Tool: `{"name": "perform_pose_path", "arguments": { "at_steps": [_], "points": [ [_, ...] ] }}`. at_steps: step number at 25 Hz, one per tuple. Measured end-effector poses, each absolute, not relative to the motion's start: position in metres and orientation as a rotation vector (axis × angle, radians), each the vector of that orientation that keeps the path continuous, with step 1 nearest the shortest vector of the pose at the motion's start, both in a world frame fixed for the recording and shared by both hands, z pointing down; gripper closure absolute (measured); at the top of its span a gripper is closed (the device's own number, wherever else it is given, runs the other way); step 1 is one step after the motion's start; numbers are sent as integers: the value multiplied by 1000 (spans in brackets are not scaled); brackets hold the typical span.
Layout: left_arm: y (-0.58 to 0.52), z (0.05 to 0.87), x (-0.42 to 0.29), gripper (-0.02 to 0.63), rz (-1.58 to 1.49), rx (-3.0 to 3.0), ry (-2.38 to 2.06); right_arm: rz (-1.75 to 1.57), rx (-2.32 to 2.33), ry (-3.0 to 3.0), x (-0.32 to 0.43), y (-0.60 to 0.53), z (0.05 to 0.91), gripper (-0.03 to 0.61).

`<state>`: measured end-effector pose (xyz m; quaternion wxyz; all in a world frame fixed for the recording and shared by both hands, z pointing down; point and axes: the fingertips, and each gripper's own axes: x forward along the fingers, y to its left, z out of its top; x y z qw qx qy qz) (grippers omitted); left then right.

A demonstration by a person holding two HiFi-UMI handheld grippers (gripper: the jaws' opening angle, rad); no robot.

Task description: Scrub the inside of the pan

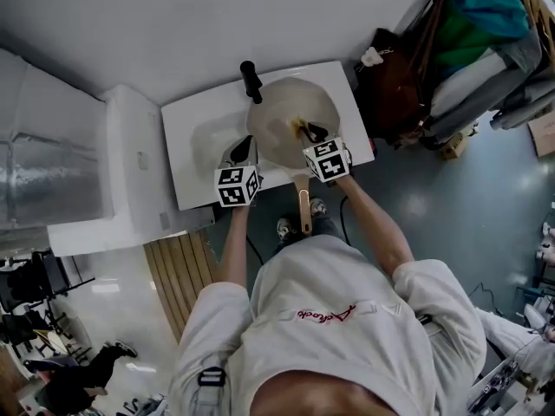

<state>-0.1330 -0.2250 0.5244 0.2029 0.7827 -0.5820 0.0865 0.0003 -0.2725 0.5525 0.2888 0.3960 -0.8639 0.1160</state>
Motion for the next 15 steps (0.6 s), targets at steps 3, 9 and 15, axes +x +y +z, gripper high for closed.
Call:
{"name": "perform_pose_path", "arguments": {
  "at_steps": [3, 9, 15],
  "points": [
    [-222, 513, -124, 614, 236, 2221, -1618, 322, 1101, -2347, 2, -270, 532, 512],
    [-212, 483, -119, 614, 178, 2270, -1634, 344, 1226, -2445, 5, -262, 483, 512],
    [-204, 467, -115, 614, 157, 2313, -1630, 307, 1276, -2462, 14, -253, 463, 512]
  ]
}}
